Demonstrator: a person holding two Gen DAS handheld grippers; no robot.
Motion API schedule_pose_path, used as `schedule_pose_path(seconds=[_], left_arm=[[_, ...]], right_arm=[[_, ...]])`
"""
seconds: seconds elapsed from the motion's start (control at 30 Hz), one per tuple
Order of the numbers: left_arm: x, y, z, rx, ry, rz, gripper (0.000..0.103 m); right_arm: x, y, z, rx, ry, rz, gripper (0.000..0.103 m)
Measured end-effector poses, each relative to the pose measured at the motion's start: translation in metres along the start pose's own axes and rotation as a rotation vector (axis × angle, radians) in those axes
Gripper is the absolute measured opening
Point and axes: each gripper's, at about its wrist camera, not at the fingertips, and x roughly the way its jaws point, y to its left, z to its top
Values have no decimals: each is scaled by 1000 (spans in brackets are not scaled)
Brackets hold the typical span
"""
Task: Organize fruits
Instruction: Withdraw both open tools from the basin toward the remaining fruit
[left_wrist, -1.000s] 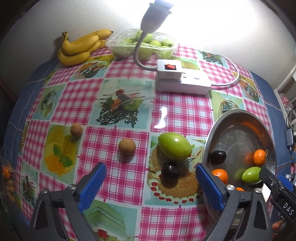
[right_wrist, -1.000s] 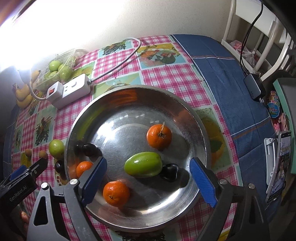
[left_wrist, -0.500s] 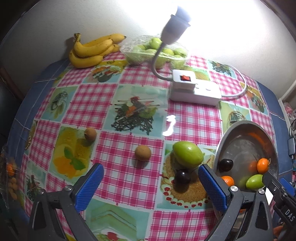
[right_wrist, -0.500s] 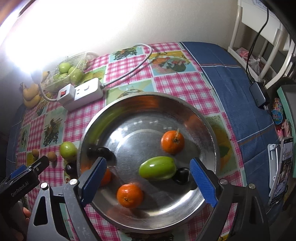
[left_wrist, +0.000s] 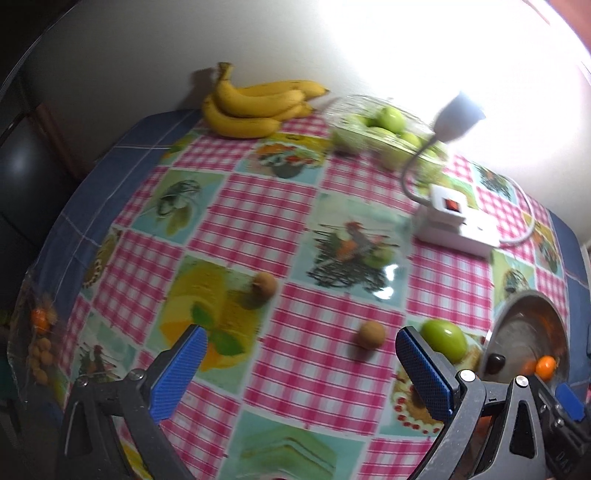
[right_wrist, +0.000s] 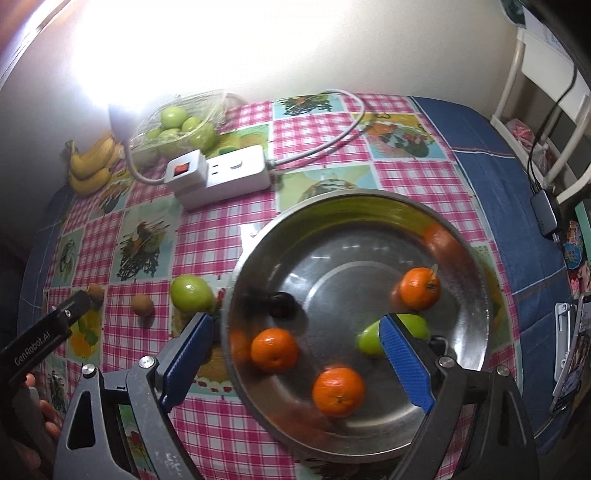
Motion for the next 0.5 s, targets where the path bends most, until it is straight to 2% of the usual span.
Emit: schedule_pose_path(seconds=[0.1,0.27,0.5], left_arm=[[2,17,3,-33,-3,19,103],[6,46,9,-72,-9,65,103],[12,86,14,-148,2,87,103]], right_arm=[[2,17,-1,-28,2,0,92],[3,47,-2,-65,5,49,92],[8,87,-7,-139,17,79,92]])
